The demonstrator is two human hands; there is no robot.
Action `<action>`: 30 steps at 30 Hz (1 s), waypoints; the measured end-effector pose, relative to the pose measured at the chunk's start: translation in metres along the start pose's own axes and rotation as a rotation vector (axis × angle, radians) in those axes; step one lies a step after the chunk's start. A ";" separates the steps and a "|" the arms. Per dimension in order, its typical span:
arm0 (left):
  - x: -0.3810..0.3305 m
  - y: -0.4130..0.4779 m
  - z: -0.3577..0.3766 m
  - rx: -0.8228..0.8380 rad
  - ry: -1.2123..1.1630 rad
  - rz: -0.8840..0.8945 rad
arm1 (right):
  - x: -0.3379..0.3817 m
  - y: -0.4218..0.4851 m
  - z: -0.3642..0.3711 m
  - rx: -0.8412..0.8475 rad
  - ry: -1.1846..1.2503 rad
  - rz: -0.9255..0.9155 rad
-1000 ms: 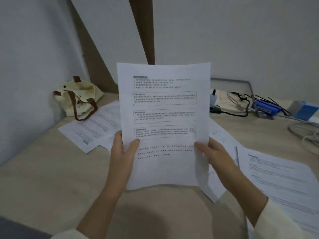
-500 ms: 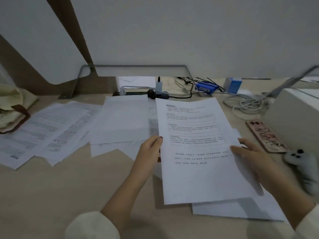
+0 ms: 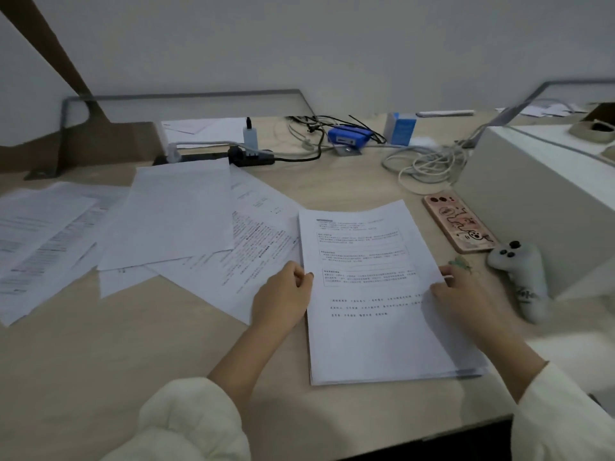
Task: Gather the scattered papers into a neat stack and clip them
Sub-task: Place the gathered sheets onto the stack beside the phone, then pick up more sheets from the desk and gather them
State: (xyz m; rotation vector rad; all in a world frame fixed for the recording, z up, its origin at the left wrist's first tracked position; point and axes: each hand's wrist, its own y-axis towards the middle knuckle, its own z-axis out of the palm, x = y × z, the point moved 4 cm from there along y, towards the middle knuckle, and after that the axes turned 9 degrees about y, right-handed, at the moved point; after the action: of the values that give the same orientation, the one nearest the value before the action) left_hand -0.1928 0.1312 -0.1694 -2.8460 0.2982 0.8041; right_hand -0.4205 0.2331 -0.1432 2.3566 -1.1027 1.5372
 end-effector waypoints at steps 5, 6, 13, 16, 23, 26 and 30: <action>-0.007 0.001 0.000 -0.065 0.198 0.107 | 0.000 0.001 -0.003 -0.030 -0.027 -0.027; -0.008 0.000 0.000 -0.078 0.235 0.129 | 0.000 0.000 -0.002 -0.021 -0.050 -0.034; 0.009 0.003 -0.021 -0.189 0.250 0.193 | 0.030 -0.012 0.009 -0.048 -0.579 -0.309; 0.044 0.009 -0.047 -0.288 0.285 0.184 | 0.058 -0.014 0.036 0.050 -0.583 -0.417; 0.154 0.017 -0.113 -0.333 0.334 -0.045 | 0.124 -0.024 0.161 0.372 -0.620 -0.732; 0.189 0.028 -0.134 -0.230 0.417 -0.133 | 0.144 -0.026 0.217 0.484 -0.674 -0.826; 0.209 0.035 -0.141 -0.080 0.495 -0.145 | 0.157 -0.018 0.269 0.563 -0.882 -0.906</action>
State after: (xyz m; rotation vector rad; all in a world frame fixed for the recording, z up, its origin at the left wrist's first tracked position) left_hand 0.0432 0.0367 -0.1659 -3.0613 0.1177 0.0765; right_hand -0.1735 0.0423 -0.1356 3.2518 0.5092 0.4803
